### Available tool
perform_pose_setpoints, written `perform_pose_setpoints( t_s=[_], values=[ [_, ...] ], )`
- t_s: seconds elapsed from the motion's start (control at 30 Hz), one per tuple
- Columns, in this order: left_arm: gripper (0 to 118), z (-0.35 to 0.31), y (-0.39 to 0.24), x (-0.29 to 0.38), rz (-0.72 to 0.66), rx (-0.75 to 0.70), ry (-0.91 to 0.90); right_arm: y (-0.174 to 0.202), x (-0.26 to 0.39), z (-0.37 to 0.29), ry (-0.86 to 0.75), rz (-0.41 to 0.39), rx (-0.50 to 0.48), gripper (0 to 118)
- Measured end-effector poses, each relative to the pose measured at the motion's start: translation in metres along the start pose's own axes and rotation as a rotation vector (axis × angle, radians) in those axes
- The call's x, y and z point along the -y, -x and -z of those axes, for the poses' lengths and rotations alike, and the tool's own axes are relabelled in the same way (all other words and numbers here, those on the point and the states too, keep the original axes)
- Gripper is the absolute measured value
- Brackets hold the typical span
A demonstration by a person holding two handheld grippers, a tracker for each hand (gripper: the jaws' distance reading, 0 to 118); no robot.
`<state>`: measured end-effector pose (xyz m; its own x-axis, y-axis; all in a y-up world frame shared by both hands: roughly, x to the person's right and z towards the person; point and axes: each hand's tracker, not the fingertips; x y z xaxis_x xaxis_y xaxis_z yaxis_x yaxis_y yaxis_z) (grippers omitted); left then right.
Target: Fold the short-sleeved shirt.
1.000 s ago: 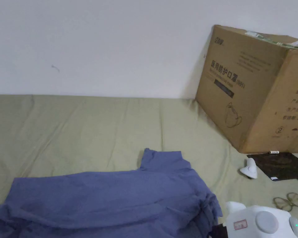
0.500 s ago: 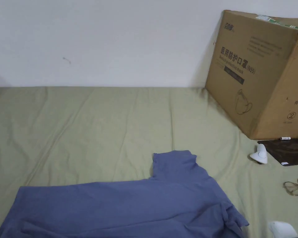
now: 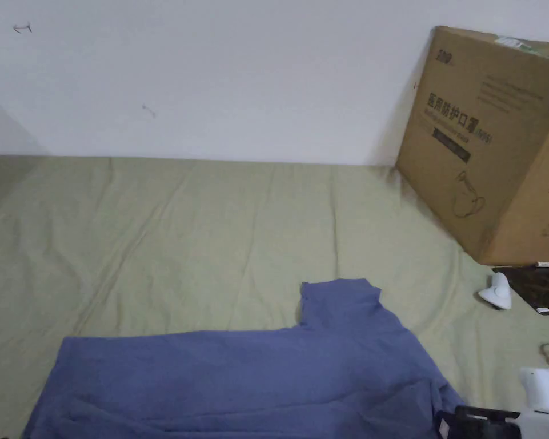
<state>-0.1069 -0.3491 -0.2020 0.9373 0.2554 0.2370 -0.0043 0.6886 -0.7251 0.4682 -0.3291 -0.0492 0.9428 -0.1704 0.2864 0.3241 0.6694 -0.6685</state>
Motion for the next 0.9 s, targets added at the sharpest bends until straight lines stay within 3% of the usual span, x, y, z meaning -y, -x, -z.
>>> perform_pose_setpoints(
  t_s=[0.13,0.17,0.2,0.23,0.27,0.3,0.33,0.43,0.5,0.6,0.63,0.7,0.73,0.77,0.9],
  values=[
    [113,-0.012,-0.031,-0.028,0.043,0.067,-0.152,0.033,-0.015,-0.016,-0.204,0.046,-0.14,116],
    [104,-0.016,-0.038,-0.035,0.053,0.097,-0.207,0.041,-0.018,-0.02,-0.281,0.061,-0.174,111],
    [85,-0.019,-0.046,-0.042,0.061,0.126,-0.247,0.048,-0.023,-0.023,-0.323,0.059,-0.203,97],
    [52,-0.02,-0.055,-0.052,0.077,0.14,-0.279,0.059,-0.03,-0.024,-0.368,0.058,-0.22,71],
    [7,-0.02,-0.062,-0.058,0.09,0.119,-0.3,0.065,-0.036,-0.024,-0.389,0.053,-0.222,24],
    [2,-0.02,-0.067,-0.065,0.128,0.068,-0.33,0.071,-0.044,-0.022,-0.403,0.054,-0.23,4],
    [2,-0.019,-0.074,-0.073,0.125,0.087,-0.347,0.076,-0.051,-0.022,-0.417,0.064,-0.26,4],
    [1,0.005,-0.066,-0.103,0.088,0.092,-0.271,0.085,-0.069,-0.016,-0.412,0.056,-0.325,4],
    [2,0.05,-0.048,-0.13,0.102,0.017,-0.084,0.091,-0.075,-0.011,-0.408,0.035,-0.321,4],
    [2,0.128,-0.013,-0.145,0.13,0.022,0.213,0.091,-0.076,0.005,-0.347,0.035,-0.34,4],
    [14,0.149,-0.001,-0.144,0.124,0.014,0.251,0.088,-0.075,0.013,-0.31,0.037,-0.343,4],
    [100,0.181,0.019,-0.137,0.098,-0.075,0.259,0.083,-0.071,0.026,-0.262,0.04,-0.328,4],
    [118,0.194,0.02,-0.133,0.086,-0.099,0.286,0.081,-0.068,0.031,-0.241,0.049,-0.316,4],
    [113,0.206,0.026,-0.129,0.091,-0.082,0.282,0.079,-0.065,0.035,-0.219,0.066,-0.307,4],
    [111,0.237,0.017,-0.122,0.148,-0.111,0.355,0.065,-0.058,0.048,-0.147,0.137,-0.305,4]
  ],
)
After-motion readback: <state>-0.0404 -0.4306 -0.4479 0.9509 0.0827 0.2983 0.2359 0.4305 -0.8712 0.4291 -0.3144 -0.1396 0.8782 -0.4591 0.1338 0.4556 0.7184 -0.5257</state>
